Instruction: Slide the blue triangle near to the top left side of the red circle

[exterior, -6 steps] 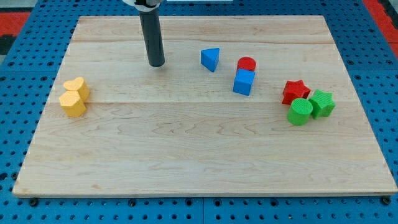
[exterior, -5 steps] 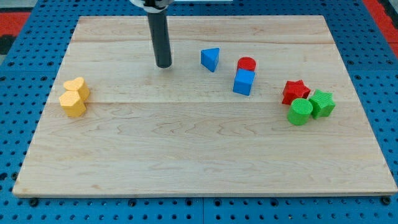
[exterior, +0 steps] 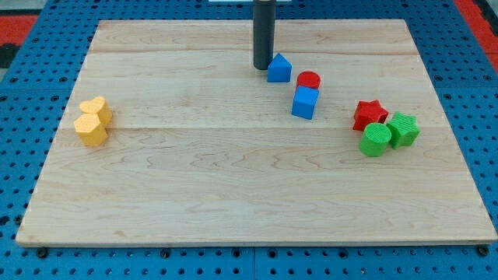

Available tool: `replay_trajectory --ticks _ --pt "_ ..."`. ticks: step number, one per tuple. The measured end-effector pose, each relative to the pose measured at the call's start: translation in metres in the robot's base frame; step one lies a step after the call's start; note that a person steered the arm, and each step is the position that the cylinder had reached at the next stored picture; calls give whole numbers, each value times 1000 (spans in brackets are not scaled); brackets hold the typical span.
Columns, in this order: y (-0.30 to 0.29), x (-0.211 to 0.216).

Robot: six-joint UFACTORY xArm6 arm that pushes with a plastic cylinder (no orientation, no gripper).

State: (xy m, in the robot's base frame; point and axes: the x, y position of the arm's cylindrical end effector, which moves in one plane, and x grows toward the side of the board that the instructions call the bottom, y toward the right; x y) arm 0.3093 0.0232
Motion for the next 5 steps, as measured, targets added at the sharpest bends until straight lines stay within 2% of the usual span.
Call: replay_trajectory --ticks 1,2,3,5 --pt "0 -10" --pt "0 -36" --pt "38 -39" --pt "55 -15"
